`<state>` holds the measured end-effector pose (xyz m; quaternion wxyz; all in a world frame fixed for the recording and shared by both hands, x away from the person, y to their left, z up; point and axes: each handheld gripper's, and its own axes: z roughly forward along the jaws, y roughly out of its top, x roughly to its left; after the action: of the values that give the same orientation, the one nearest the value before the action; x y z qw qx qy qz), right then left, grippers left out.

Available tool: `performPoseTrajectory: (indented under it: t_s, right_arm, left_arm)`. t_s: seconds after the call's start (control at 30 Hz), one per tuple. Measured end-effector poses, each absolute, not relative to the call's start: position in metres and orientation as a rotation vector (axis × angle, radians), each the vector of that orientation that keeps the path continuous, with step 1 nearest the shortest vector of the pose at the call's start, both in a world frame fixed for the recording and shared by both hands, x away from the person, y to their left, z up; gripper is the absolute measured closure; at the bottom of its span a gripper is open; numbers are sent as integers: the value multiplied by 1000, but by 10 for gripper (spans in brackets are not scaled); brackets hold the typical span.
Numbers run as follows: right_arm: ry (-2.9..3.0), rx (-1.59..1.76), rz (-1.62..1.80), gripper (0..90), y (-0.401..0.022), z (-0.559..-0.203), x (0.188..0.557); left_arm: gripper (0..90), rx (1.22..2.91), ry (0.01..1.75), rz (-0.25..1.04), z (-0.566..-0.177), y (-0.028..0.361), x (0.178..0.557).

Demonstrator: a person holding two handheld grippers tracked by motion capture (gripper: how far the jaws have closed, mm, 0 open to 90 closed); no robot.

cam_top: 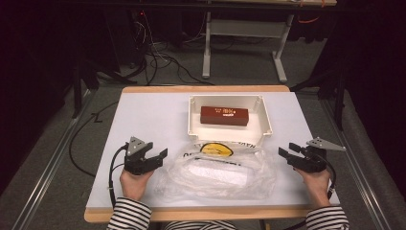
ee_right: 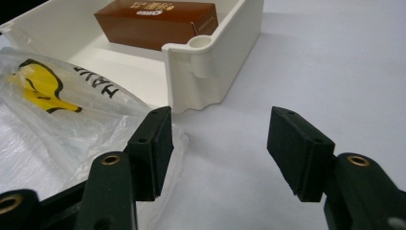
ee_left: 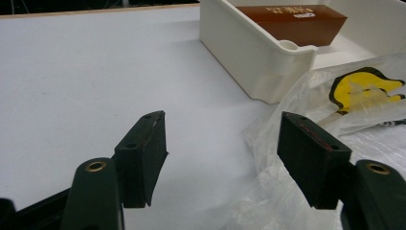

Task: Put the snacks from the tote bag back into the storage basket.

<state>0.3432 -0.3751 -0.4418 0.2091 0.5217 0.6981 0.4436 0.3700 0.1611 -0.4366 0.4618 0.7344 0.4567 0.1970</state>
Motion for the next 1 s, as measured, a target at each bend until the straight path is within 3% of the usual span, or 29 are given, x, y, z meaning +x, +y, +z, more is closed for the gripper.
performPoseTrajectory:
  t_s: [1.0]
  right_arm:
    - [1925, 1552, 1128, 426, -371, -474, 365]
  left_arm:
    - [335, 1787, 1242, 560, -469, 161, 395]
